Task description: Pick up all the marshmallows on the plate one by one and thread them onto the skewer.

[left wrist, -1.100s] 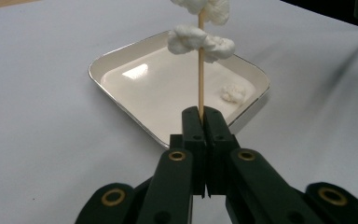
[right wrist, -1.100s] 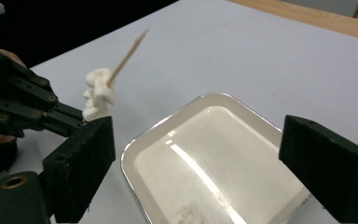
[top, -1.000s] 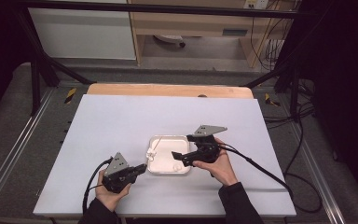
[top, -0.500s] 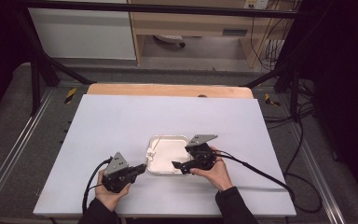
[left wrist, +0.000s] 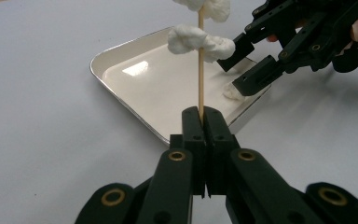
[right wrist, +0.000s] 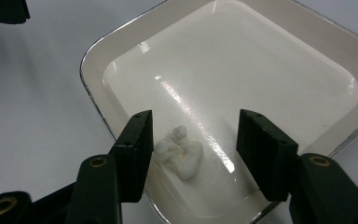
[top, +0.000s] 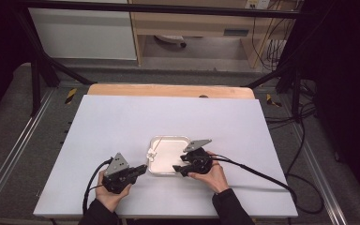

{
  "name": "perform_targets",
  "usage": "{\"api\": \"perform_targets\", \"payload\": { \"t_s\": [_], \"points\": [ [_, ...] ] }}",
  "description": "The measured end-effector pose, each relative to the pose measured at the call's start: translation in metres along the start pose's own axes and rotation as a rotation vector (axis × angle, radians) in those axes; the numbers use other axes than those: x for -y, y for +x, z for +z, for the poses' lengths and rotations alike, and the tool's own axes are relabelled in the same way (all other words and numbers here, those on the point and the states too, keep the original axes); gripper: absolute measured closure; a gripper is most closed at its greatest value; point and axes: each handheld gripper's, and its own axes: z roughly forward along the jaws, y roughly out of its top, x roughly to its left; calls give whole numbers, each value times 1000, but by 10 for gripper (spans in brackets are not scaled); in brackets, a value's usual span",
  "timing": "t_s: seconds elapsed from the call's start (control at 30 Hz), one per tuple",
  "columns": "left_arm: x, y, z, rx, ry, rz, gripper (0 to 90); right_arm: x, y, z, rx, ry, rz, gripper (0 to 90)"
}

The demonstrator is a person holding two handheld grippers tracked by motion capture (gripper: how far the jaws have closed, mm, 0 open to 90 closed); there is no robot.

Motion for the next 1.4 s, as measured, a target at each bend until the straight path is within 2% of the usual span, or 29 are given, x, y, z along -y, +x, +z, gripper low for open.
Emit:
{"api": "perform_targets", "payload": {
  "t_s": [0.2, 0.5, 0.77, 1.1, 1.4],
  "points": [
    [0, 0, 0, 1, 2, 4, 891, 2, 1, 2, -5, 17, -30, 547],
    [0, -1, 0, 2, 1, 5, 891, 4, 3, 2, -12, 20, -48, 638],
    [0, -1, 1, 2, 0, 7, 891, 4, 3, 1, -8, 19, -37, 690],
    [0, -1, 1, 4, 0, 10, 891, 5, 0, 1, -17, 11, 12, 742],
    [-1, -2, 1, 5, 2, 14, 891, -1, -4, -11, -38, -48, 42, 752]
  ]
}}
